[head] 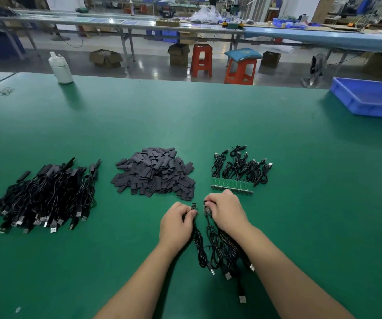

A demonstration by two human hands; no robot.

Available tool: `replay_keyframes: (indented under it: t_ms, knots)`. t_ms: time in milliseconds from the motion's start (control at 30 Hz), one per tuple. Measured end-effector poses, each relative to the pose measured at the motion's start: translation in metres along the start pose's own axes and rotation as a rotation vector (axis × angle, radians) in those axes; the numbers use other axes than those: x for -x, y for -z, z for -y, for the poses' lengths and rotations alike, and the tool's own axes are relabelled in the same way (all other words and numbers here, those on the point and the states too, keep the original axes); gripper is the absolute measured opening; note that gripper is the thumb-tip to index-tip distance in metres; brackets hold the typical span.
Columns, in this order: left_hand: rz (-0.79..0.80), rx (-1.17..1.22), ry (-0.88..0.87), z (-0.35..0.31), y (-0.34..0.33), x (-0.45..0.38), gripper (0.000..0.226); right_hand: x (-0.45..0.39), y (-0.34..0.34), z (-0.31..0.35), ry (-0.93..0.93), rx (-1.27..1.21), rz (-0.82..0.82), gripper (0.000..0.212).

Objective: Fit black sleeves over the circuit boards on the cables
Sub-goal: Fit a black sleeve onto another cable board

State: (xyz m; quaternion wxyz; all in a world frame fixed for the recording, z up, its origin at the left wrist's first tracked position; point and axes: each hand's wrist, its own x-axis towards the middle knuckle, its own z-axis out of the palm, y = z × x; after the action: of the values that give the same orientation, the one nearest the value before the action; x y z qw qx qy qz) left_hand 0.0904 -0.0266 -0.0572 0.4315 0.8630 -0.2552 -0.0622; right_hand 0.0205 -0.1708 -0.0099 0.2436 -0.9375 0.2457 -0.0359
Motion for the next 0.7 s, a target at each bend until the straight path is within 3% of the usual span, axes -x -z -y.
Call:
replay_keyframes:
  t_ms: [133,233,367,467,567,700]
  knots:
    - [0.052,0.107,0.025,0.0,0.006,-0.003,0.017,-0.01,0.023,-0.031,-0.045,-0.008,0.184,0.017]
    - [0.093,0.317,0.101,-0.001,0.014,-0.003,0.015,-0.013,0.045,-0.052,0.002,0.09,0.251,0.016]
    - [0.147,0.518,0.174,-0.002,0.022,-0.002,0.013,-0.014,0.057,-0.061,0.054,0.231,0.194,0.019]
    - [0.15,0.568,0.205,-0.003,0.024,-0.003,0.013,-0.009,0.048,-0.051,0.072,0.291,0.015,0.02]
    - [0.137,0.607,0.222,-0.002,0.025,-0.005,0.013,-0.002,0.03,-0.027,0.046,0.019,-0.046,0.023]
    - [0.124,0.691,0.227,0.0,0.026,-0.007,0.009,0.009,-0.006,0.018,-0.108,-0.532,0.145,0.028]
